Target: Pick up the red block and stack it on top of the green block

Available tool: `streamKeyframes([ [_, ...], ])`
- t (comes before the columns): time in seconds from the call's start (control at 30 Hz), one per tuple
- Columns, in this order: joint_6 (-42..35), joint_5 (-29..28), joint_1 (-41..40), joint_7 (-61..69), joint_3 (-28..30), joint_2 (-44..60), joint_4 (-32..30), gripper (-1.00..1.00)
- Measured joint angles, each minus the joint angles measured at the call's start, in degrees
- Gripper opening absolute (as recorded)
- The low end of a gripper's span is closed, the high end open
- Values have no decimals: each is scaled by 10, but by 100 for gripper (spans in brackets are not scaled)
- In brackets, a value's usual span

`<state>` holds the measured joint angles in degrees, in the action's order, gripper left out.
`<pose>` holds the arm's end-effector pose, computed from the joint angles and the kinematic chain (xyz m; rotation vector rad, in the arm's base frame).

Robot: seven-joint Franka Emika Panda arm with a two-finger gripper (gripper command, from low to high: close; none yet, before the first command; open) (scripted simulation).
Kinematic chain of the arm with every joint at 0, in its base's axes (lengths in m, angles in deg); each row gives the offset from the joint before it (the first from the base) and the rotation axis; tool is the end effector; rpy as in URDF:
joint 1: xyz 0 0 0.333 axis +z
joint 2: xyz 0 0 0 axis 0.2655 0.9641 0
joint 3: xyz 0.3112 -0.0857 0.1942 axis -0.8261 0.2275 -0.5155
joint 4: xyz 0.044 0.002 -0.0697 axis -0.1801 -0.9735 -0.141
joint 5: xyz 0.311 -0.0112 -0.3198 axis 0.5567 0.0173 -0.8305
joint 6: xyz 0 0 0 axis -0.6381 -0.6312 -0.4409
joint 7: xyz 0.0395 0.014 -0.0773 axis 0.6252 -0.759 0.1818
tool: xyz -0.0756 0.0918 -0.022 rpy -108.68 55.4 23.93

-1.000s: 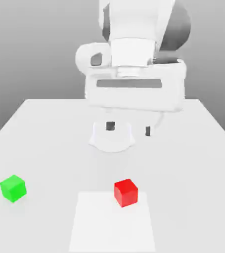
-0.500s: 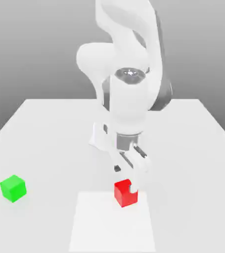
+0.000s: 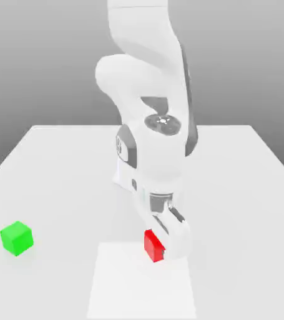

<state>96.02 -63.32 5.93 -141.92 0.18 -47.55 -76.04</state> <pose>0.3493 0.0380 0.1343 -1.7977 2.5757 -0.0057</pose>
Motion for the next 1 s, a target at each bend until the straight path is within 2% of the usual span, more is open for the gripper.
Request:
streamKeyframes([
  [0.1, 0, -1, 1, 0, 1, 0, 0, -100],
  [0.2, -21, 26, -15, 18, -22, -23, -2, -100],
  [0.43, -76, 153, -31, 109, -75, -94, -14, -100],
  [0.6, -112, 253, -3, 181, -74, -144, -26, -100],
  [0.73, -139, 302, 2, 224, -51, -172, -26, -100],
  [1.0, -189, 281, -131, 265, 64, -155, 41, -100],
])
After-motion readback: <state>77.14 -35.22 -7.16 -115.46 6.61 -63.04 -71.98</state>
